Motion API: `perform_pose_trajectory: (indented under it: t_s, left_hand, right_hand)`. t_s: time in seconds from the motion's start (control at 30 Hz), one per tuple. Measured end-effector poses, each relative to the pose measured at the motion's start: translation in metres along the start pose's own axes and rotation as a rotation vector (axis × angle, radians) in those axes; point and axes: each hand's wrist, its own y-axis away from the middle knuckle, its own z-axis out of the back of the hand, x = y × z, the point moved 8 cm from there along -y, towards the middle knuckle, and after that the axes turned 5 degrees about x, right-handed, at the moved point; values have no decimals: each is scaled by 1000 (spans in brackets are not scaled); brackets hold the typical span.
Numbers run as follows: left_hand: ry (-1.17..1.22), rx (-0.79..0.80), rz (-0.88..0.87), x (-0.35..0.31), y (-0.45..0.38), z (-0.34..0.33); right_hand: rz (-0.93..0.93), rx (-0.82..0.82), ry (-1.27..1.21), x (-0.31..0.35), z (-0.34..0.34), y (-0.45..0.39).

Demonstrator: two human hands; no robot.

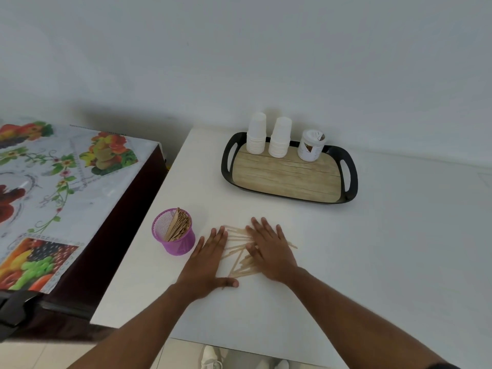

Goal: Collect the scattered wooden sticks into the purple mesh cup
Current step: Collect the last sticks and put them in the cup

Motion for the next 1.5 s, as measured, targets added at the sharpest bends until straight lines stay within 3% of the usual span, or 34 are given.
perform_pose_trajectory:
  t_s: [0.13,0.27,0.37,0.47,0.53,0.7,0.87,1.03,1.4,1.5]
  left_hand:
    - [1,8,-6,-6,-6,6]
    - [-49,17,-19,-7,-11,9]
    - [-70,10,-30,-7,-11,9]
    - [-75,-8,-29,-9,-11,7]
    - [-71,-19,-30,-14,-10,5]
    - [5,-60,-50,-38,-14,2]
    - [210,-79,-58,-30,-12,8]
    - [102,-32,-86,1,6,16]
    - [-165,-1,-117,-14,8,3]
    - [-99,1,-133,-30,4,1]
  right_hand:
    - [75,-105,-185,-2,20,18]
    - [-249,-416,-270,-49,46,54]
    - [-453,-280,-241,-60,14,79]
    - [-351,-161,-25,-35,-14,84]
    - [-303,-125,-6,-21,-19,78]
    - [-88,-58,-118,-3,-11,60]
    - [-81,-175,-306,-25,27,62]
    - [-26,66,-104,-43,36,56]
    - [-56,-92,-221,-22,39,47]
    - [-47,-128,-217,-17,40,40]
